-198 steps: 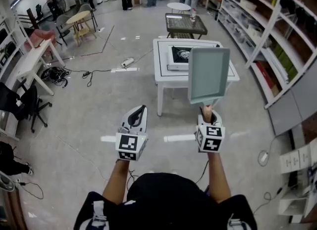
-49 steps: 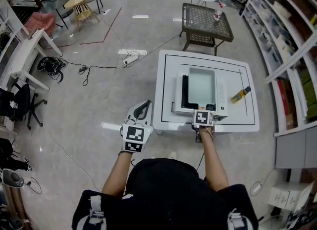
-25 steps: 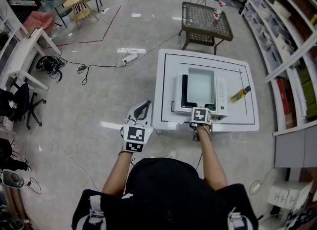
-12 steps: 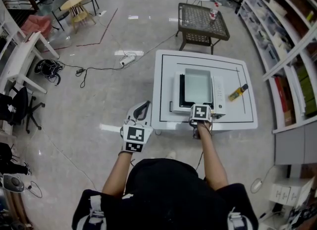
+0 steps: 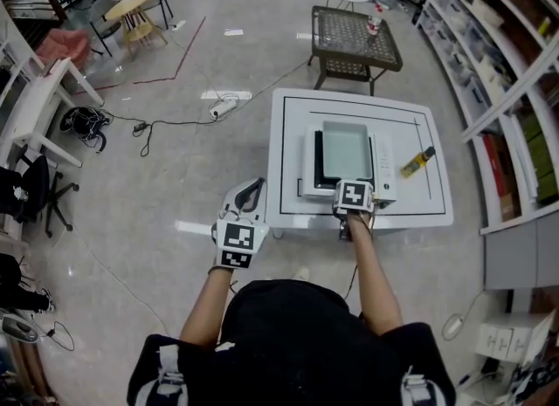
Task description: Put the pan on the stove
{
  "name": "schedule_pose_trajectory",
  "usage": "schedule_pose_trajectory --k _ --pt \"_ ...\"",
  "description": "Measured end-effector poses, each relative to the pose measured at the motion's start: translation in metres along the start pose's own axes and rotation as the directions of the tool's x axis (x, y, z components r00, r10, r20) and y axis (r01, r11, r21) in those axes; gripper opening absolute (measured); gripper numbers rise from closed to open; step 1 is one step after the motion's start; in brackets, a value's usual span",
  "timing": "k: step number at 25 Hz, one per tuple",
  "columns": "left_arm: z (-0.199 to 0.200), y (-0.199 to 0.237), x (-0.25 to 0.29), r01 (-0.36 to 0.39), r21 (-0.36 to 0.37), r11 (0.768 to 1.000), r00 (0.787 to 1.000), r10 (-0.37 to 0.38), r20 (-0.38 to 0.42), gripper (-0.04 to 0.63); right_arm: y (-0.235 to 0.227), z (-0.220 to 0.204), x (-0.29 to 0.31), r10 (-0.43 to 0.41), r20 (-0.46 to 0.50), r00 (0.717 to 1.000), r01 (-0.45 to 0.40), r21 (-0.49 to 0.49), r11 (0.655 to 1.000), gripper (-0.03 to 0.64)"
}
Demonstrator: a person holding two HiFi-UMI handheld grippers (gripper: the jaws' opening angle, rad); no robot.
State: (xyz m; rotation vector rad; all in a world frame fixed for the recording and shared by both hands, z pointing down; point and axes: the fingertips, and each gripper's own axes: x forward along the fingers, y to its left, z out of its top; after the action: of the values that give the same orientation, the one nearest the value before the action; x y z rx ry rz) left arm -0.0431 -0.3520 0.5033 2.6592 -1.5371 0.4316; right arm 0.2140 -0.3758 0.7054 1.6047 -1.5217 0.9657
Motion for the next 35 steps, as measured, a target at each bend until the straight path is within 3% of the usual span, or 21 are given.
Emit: schedule_pose_trajectory --k 3,15,17,20,23,28,32,35 --pt "0.0 -0.001 0.0 0.001 0.001 1.0 1.0 -0.001 0.001 0.025 -0.003 0.008 -0.009 -0.017 0.028 0.999 0.017 0.0 1.0 0.199" --pt "0.014 -0.009 0.001 0.026 0.024 0.999 0.999 -0.026 0.03 0.025 0.007 0.04 -0.049 0.08 0.21 0.974 -0.073 -0.04 0.996 0.198" --pt "0.018 -0.011 0.004 0.033 0.03 0.999 0.999 -0.034 0.036 0.025 0.005 0.053 -0.065 0.093 0.275 0.957 -0.079 -0.062 0.995 0.183" --pt "0.028 -0.015 0.008 0.044 0.046 0.998 0.998 -0.046 0.051 0.025 0.001 0.07 -0.092 0.106 0.361 0.927 -0.079 -0.089 0.993 0.103" --pt "0.042 -0.015 0.009 0.045 0.06 0.997 0.996 -0.049 0.075 0.025 0.006 0.084 -0.124 0.153 0.446 0.882 -0.108 -0.126 0.986 0.06" --pt "0.059 -0.009 0.008 0.034 0.073 0.997 0.993 -0.041 0.107 0.025 0.014 0.098 -0.165 0.21 0.537 0.817 -0.127 -0.188 0.974 0.039" --pt "0.071 -0.001 0.005 0.019 0.081 0.997 0.991 -0.029 0.128 0.025 0.013 0.105 -0.191 0.199 0.593 0.78 -0.101 -0.194 0.976 0.035" --pt "0.082 0.0 0.002 0.017 0.085 0.996 0.988 -0.03 0.152 0.025 0.011 0.111 -0.214 0.188 0.659 0.728 -0.089 -0.181 0.979 0.035"
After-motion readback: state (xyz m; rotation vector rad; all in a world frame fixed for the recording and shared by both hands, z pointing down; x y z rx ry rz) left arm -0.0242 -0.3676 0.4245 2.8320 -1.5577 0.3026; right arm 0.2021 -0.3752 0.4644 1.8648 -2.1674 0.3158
